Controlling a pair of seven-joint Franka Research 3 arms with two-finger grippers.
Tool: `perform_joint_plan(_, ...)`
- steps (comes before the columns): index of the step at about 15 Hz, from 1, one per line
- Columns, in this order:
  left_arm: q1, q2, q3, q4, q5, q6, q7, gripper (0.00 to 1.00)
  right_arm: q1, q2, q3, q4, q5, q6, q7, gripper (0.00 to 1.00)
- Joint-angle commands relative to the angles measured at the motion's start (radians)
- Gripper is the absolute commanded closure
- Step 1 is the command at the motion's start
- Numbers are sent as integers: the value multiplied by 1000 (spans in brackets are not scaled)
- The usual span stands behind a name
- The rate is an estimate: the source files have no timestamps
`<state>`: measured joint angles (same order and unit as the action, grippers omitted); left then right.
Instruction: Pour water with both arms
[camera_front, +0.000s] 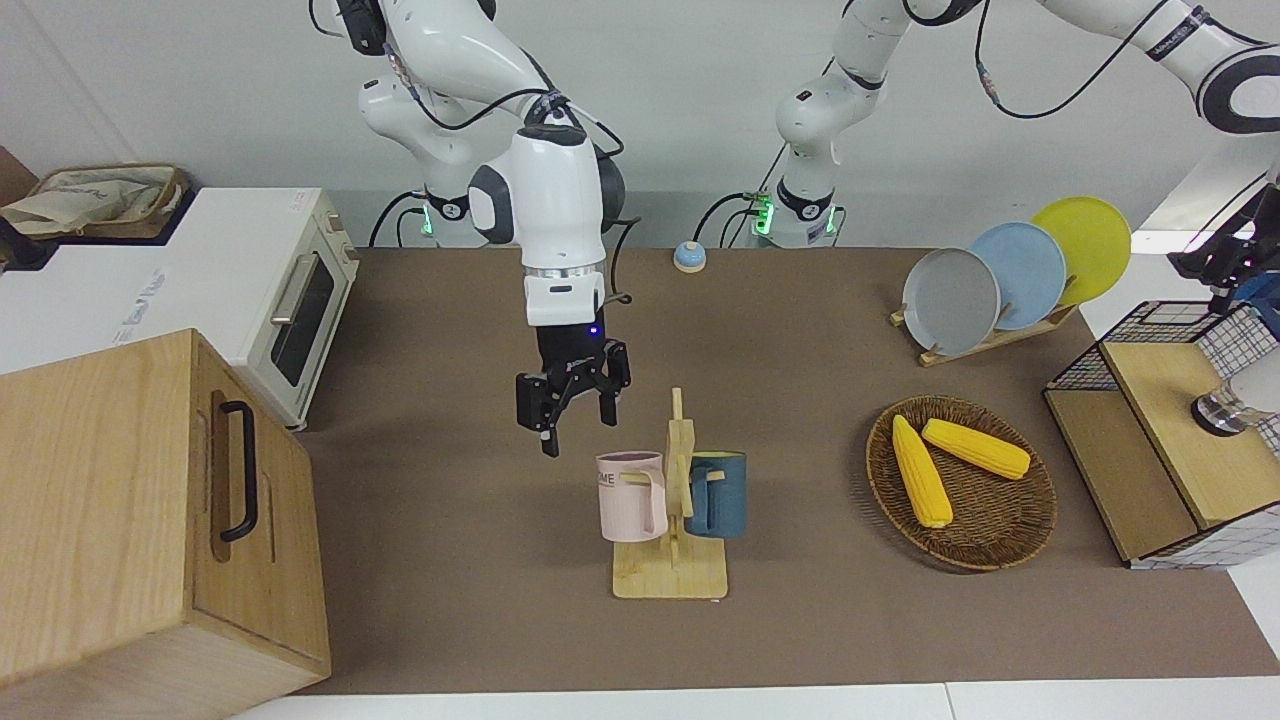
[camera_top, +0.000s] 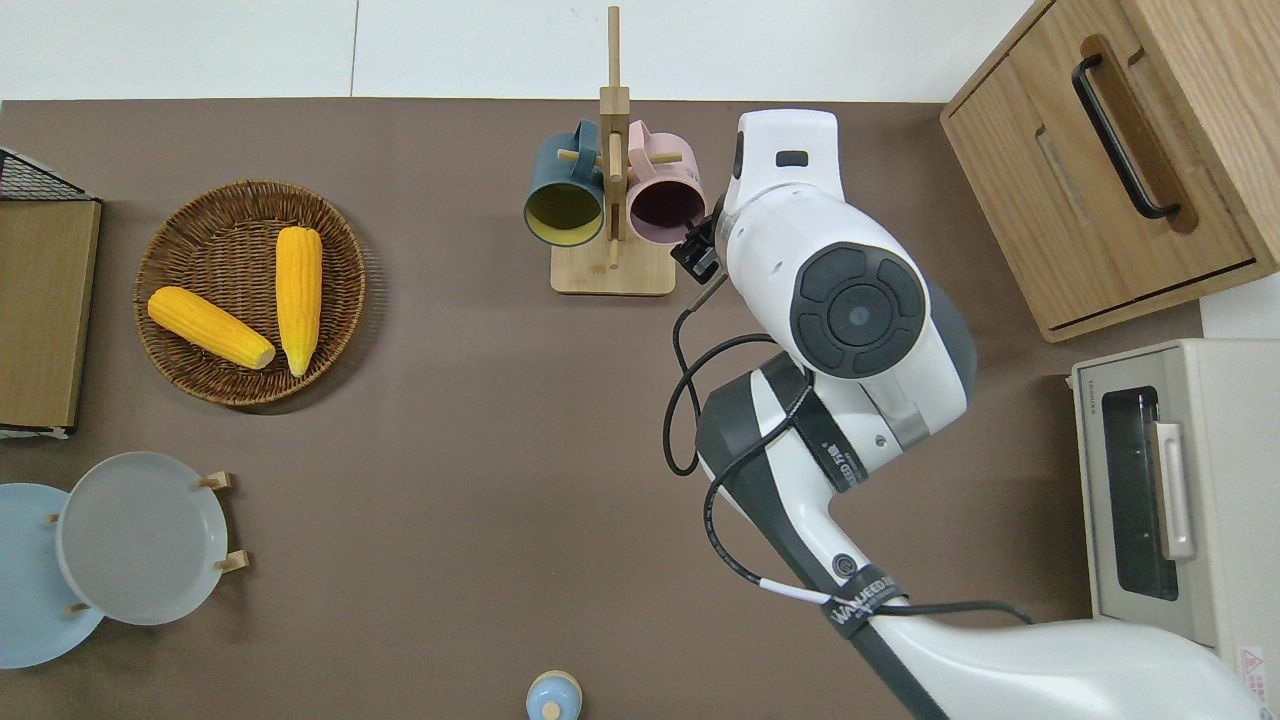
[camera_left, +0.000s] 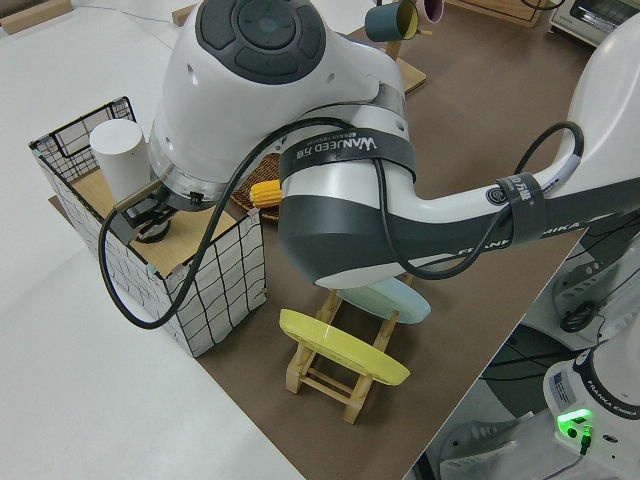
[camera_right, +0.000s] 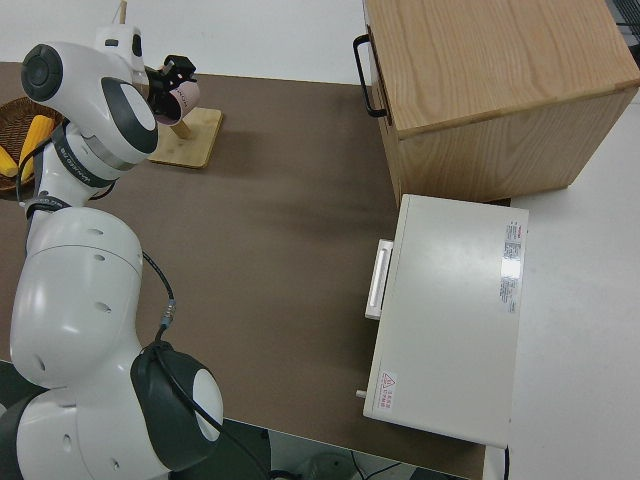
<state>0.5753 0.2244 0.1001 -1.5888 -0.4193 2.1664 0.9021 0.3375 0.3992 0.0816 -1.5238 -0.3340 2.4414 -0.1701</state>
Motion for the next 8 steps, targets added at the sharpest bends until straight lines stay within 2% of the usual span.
perform_joint_plan(1, 9, 32, -14, 9, -122, 58, 31, 7, 8, 67, -10, 62, -22, 34, -12, 11)
perform_joint_plan(4, 0, 44, -23, 10, -130, 90, 31, 7, 8, 78, -11, 71, -49, 47, -12, 11)
perform_joint_plan(8, 0, 58, -51, 16, -157, 145, 83, 9, 18, 105, -17, 111, -50, 47, -11, 13)
